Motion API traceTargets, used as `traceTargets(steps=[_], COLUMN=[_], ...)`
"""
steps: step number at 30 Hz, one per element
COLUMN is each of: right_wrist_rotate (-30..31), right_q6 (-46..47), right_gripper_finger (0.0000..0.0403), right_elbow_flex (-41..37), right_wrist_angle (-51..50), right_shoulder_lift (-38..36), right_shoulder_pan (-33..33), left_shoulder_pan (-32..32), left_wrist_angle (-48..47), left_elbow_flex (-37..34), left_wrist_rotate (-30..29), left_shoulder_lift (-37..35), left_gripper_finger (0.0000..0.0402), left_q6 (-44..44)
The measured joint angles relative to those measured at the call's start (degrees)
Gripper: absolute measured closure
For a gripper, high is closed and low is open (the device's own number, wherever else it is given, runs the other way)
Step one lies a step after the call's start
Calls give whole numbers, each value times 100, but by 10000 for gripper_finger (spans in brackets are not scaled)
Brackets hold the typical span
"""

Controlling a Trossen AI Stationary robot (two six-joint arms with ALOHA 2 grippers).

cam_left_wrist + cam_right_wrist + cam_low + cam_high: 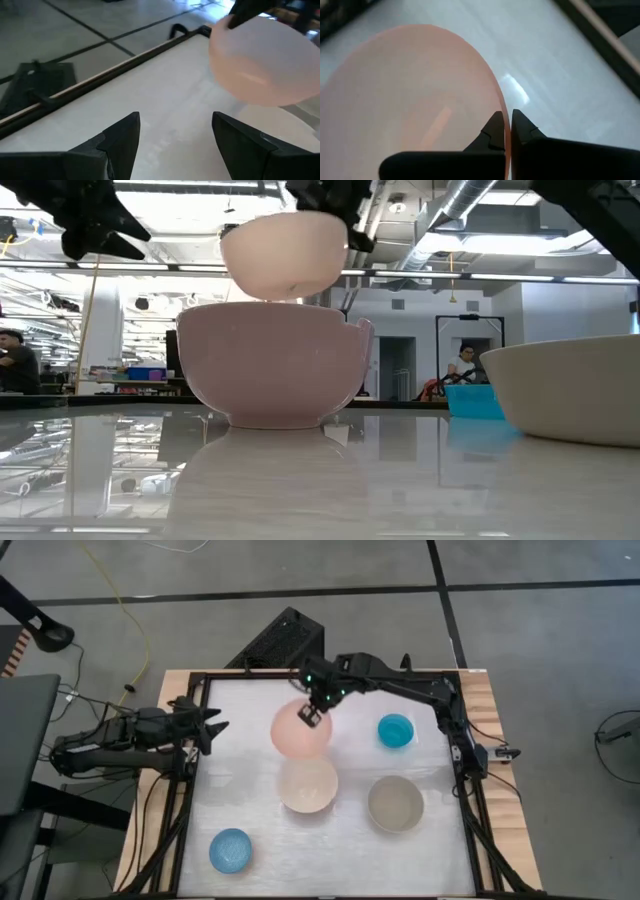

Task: Nest bowls inside each other by size order
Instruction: Stack the transparent orange bowl on top of the white bowl

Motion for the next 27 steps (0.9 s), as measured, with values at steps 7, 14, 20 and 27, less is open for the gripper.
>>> traceTargets(steps=[7,14,20,27], right_wrist_rotate=[302,1323,1408,1148], right_q6=[-28,540,1228,1788], right_gripper_finger=[403,403,403,403], right_elbow_flex=[-5,-812,-3078,-4962], right_wrist_angle=[-494,-235,1691,4340], right_shoulder_lift=[-88,-492,-1516,-2162], right_shoulder_pan=[779,1472,1875,1894], left_shoulder_pan=[0,0,0,-2], left_wrist_angle=[462,696,697,1156], left_elbow_flex=[-1,-1,-1,-1], left_wrist_rotate=[1090,1307,1551,2262], left_shoulder_lift=[-19,-21,-21,-21], left_gripper_finger=[164,164,164,164], left_q6=[576,795,888,988])
